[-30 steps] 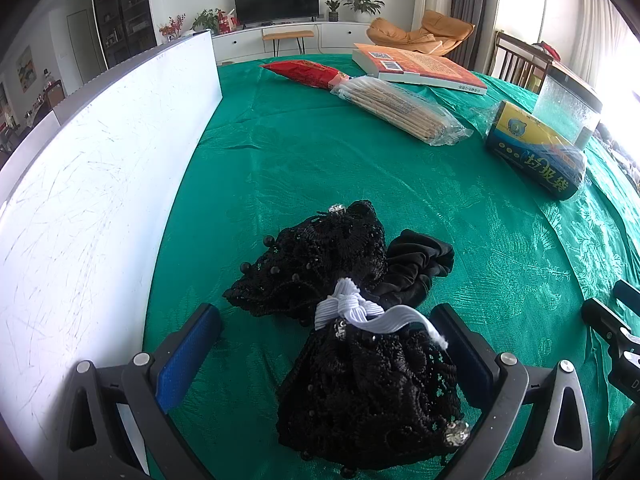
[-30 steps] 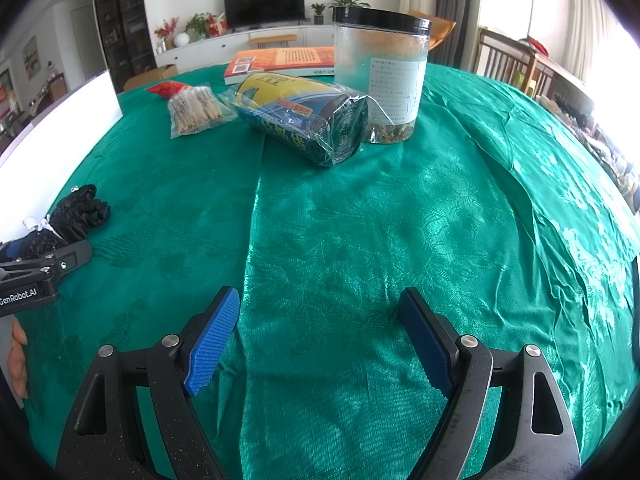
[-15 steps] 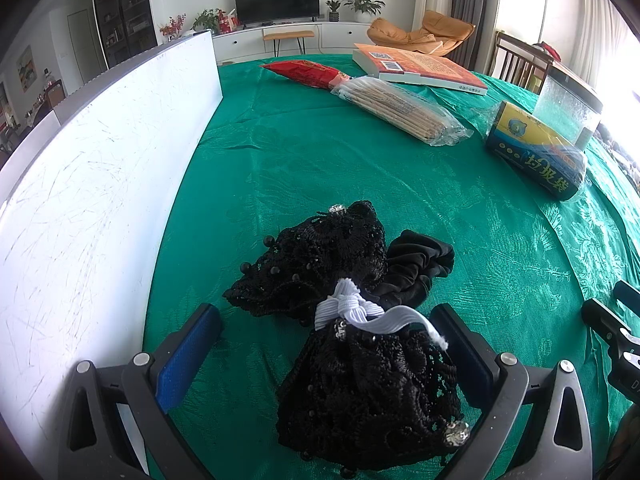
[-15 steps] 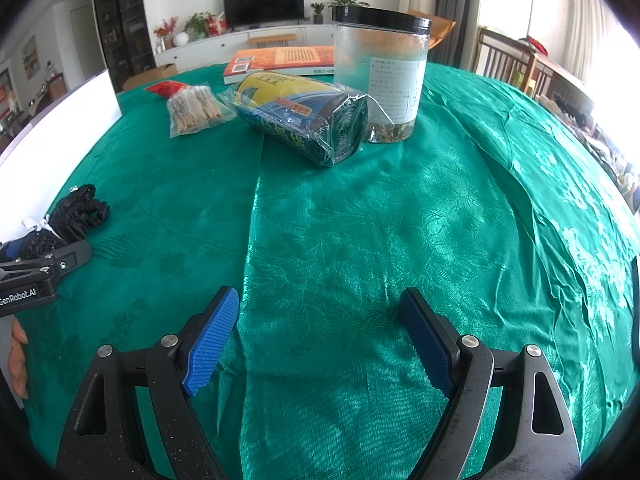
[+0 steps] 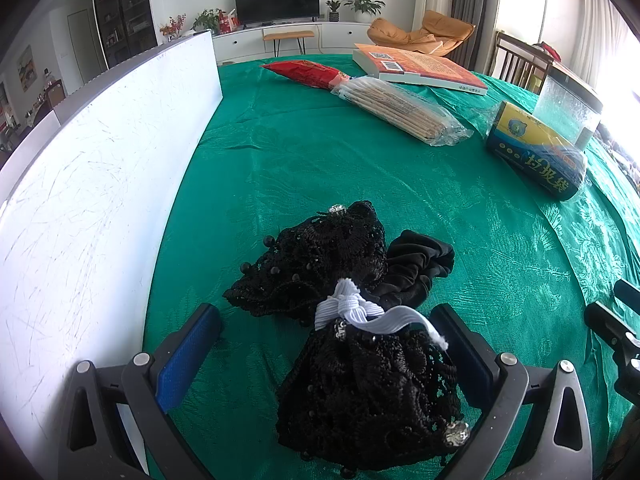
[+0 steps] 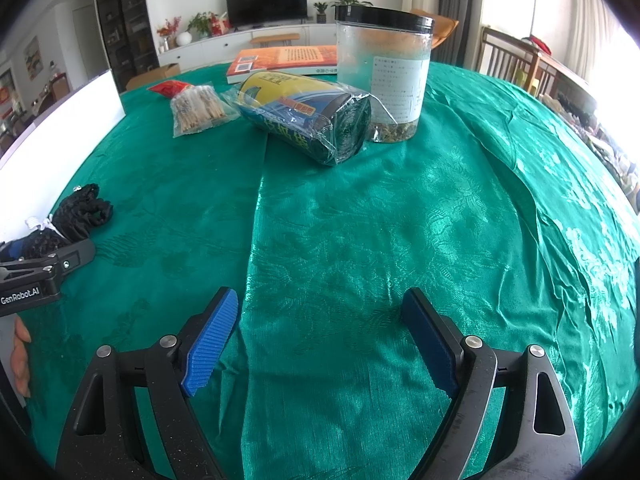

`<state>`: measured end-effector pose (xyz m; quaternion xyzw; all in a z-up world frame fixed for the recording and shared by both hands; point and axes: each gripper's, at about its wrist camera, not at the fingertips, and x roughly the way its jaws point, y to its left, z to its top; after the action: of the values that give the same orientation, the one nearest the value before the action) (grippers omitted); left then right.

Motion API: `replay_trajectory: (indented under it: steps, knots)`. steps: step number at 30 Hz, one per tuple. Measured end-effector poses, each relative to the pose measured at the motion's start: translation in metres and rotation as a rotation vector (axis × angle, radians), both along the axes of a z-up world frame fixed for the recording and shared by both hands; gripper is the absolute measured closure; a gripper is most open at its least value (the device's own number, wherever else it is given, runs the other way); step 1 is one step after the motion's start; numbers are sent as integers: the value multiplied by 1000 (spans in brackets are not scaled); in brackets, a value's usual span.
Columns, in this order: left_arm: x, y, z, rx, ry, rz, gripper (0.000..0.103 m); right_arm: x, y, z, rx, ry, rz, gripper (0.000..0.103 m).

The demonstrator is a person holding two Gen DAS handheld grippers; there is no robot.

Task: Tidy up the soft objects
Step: 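Grasp the bagged cotton swabs with the right tool and lift them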

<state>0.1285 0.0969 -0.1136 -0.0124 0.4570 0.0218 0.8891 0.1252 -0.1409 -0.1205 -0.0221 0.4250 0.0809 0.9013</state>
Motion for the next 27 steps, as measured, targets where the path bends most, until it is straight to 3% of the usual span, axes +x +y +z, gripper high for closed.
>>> replay_trajectory:
  steps: [4,7,9,13,17,20,22,24,25,26,27]
  knots:
    - [0,0,0,0,0,0,0,9,21,36,19,-101,94,18]
    - [0,0,0,1,0,0,0,42,65,68,-47,-146,208,17]
    - [0,0,0,0,0,0,0,73,98,77,-87,-129,283,17]
    - [1,1,0,-4,0,0,0,137,154,64,-184,-46,357,17]
    - [0,1,1,-4,0,1,0,187,181,30,-265,92,329,18]
    - [0,1,1,-4,0,2,0,202,183,10,-276,173,310,18]
    - [1,1,1,-5,0,1,0,203,179,7,-221,187,318,18]
    - [1,1,1,-5,0,2,0,204,174,7,-164,213,330,25]
    - [1,1,1,-4,0,2,0,203,172,10,-149,204,326,57]
    - [1,1,1,-4,0,2,0,201,170,13,-141,202,312,74]
    - [1,1,1,-5,0,2,0,198,166,17,-121,204,301,75]
